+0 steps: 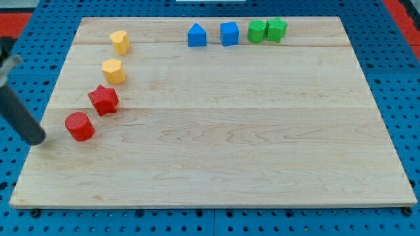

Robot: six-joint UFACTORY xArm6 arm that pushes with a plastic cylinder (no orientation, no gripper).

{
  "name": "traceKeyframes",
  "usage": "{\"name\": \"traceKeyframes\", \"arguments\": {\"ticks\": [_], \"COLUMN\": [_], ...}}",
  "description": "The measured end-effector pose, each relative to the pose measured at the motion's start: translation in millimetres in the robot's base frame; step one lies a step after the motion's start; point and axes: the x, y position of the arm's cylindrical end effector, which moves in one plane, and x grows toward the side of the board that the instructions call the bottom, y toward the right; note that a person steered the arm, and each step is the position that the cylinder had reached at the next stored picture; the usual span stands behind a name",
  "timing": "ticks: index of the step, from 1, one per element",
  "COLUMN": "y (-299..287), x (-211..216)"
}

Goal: Move red blocks to the bottom of the yellow blocks in a line

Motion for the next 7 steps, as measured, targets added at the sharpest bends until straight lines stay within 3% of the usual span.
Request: {"name": "traceKeyframes", "arguments": {"ticks": [1,3,4,6,7], "y": [40,2,8,56,51], "x": [0,-9,-25,-8,-4]}}
